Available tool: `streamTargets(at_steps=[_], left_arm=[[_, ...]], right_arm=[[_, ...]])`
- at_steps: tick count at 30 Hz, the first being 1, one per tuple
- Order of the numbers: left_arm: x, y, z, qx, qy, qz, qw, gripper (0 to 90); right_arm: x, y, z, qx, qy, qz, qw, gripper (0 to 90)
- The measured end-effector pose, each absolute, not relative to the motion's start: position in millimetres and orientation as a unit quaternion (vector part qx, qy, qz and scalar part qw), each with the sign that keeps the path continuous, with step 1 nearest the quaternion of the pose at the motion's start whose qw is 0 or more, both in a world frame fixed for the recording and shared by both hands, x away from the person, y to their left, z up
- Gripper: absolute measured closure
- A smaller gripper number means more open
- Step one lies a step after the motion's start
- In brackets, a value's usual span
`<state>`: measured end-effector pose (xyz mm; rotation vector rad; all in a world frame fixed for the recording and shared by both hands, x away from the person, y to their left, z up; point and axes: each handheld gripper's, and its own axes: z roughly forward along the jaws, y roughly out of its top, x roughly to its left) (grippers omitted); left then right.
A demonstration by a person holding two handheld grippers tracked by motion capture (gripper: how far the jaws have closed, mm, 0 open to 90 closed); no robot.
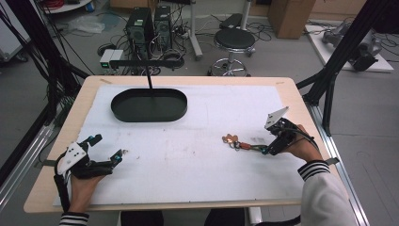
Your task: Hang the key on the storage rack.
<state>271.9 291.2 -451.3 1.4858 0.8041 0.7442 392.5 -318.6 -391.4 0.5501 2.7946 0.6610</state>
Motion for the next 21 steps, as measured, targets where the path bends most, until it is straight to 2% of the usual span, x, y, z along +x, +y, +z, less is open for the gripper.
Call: streamTargets(at_steps=[7,11,21], left_arm=[[272,291,-451,0.642,0.347,0.322,0.603,1.7],[272,291,-451,0.643,0.346,0.322,0.603,1.7],[272,291,-451,0.642,0.347,0.321,0.603,1.7]], right_arm=[[395,-317,-396,0.184,0.956,0.211,0.093,17.7],[395,-315,-397,0.17,0.964,0.186,0.09,30.7],[399,-306,-398,0.156,0.973,0.146,0.084,37.7]])
